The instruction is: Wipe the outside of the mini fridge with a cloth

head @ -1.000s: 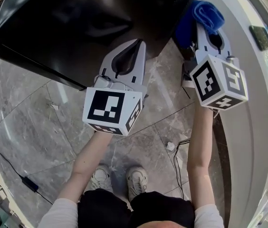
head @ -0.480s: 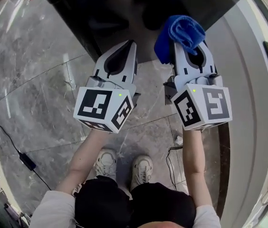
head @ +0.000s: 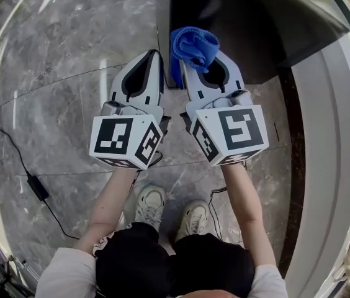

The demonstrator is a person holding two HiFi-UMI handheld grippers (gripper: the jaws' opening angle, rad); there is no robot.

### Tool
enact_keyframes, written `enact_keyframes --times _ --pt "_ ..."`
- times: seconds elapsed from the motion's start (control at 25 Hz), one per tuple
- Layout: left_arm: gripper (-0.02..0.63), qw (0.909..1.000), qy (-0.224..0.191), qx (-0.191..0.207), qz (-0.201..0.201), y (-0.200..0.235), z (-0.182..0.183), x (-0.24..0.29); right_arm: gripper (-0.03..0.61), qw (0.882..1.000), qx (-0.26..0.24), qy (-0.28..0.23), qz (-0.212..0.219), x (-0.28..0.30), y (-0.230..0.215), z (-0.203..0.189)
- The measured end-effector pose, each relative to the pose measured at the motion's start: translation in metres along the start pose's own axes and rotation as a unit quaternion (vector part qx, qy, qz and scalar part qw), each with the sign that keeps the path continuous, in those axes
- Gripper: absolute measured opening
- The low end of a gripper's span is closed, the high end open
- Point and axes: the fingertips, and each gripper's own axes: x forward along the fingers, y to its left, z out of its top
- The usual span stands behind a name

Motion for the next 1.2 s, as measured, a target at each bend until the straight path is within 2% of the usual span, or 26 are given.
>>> enact_keyframes --times 0.24,0.48,0.88,1.2 --pt "0.005 0.9998 0.007 -0.002 0.016 0.015 -0.005 -0.003 0.052 1.000 -0.022 0.007 0.004 0.020 0.018 -0.011" --pt "0.005 0.9998 0.017 -0.002 0.002 0.003 -0.014 0.007 0.052 0.999 -0.047 0.014 -0.009 0.021 0.010 -0.011" --pt "0.005 0.9990 0.032 0.002 -0.032 -0.034 -0.027 0.027 0.052 0.998 -0.050 0.009 -0.031 0.001 -0.024 -0.010" --pt "0.005 0.9975 0.030 0.001 -0.064 -0.062 -0.033 0.044 0.052 0.996 -0.047 0.016 -0.073 -0.016 -0.066 -0.014"
